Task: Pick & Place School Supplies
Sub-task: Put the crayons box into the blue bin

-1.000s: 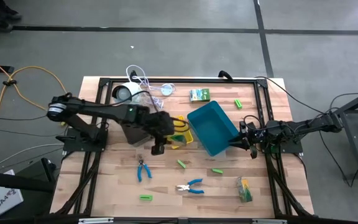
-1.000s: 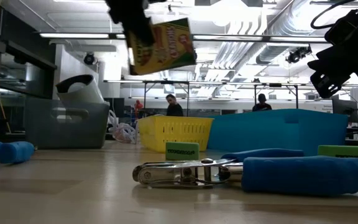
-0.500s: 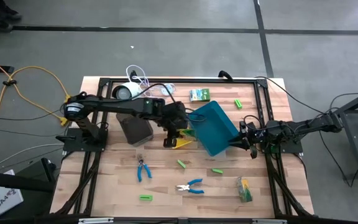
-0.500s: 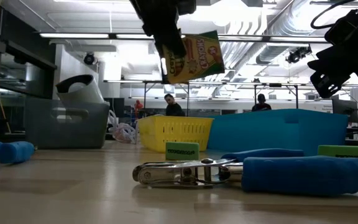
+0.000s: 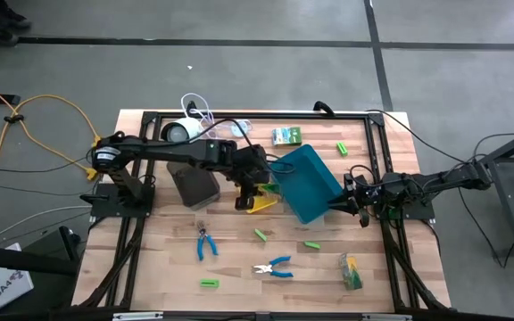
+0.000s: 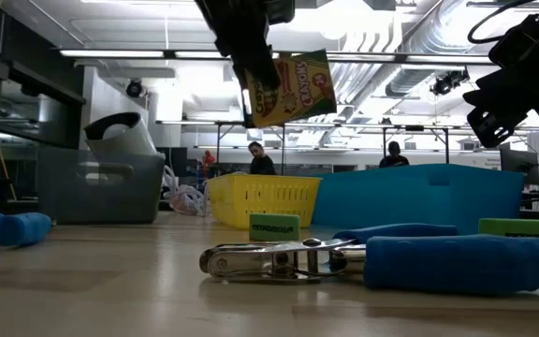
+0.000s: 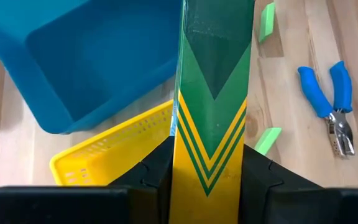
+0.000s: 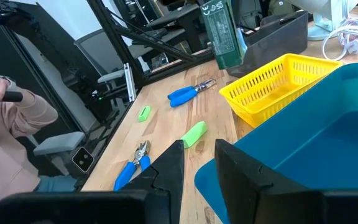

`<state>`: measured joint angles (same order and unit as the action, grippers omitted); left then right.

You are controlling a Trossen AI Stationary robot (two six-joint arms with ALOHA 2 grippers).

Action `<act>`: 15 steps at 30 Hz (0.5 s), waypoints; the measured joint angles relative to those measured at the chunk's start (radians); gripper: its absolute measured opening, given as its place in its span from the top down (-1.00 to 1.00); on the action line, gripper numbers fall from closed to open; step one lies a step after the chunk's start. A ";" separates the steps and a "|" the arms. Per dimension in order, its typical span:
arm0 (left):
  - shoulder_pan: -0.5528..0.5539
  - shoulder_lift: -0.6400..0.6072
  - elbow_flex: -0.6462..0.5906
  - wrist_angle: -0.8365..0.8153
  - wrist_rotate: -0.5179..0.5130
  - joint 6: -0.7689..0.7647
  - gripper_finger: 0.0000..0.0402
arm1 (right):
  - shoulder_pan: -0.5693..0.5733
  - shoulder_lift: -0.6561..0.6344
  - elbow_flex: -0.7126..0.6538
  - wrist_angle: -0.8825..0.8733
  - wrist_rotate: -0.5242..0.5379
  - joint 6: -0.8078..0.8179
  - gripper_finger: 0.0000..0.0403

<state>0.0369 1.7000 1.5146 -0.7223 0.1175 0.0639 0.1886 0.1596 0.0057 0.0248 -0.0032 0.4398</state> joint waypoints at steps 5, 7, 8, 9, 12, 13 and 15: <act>-0.013 0.000 0.000 0.000 0.000 0.020 0.45 | 0.000 0.000 0.000 0.000 0.000 0.000 0.59; -0.019 0.000 0.000 0.001 0.000 0.027 0.45 | 0.000 0.000 0.000 0.000 0.000 0.000 0.59; -0.023 0.000 0.000 0.000 0.000 0.027 0.45 | 0.000 0.000 0.000 0.000 0.000 0.000 0.59; -0.026 0.000 0.000 0.001 0.000 0.027 0.45 | 0.000 0.000 0.000 0.000 0.000 0.000 0.59; -0.035 0.000 0.000 0.001 0.000 0.027 0.45 | 0.000 0.000 0.000 0.001 0.000 0.000 0.59; -0.037 0.000 0.000 0.002 -0.002 0.027 0.45 | 0.000 0.000 0.000 0.001 0.002 0.000 0.59; -0.044 0.000 0.000 0.006 -0.026 0.027 0.45 | 0.000 0.000 0.000 0.001 0.003 0.000 0.59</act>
<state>-0.0072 1.7000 1.5143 -0.7161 0.0917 0.0912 0.1886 0.1600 0.0057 0.0260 0.0002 0.4399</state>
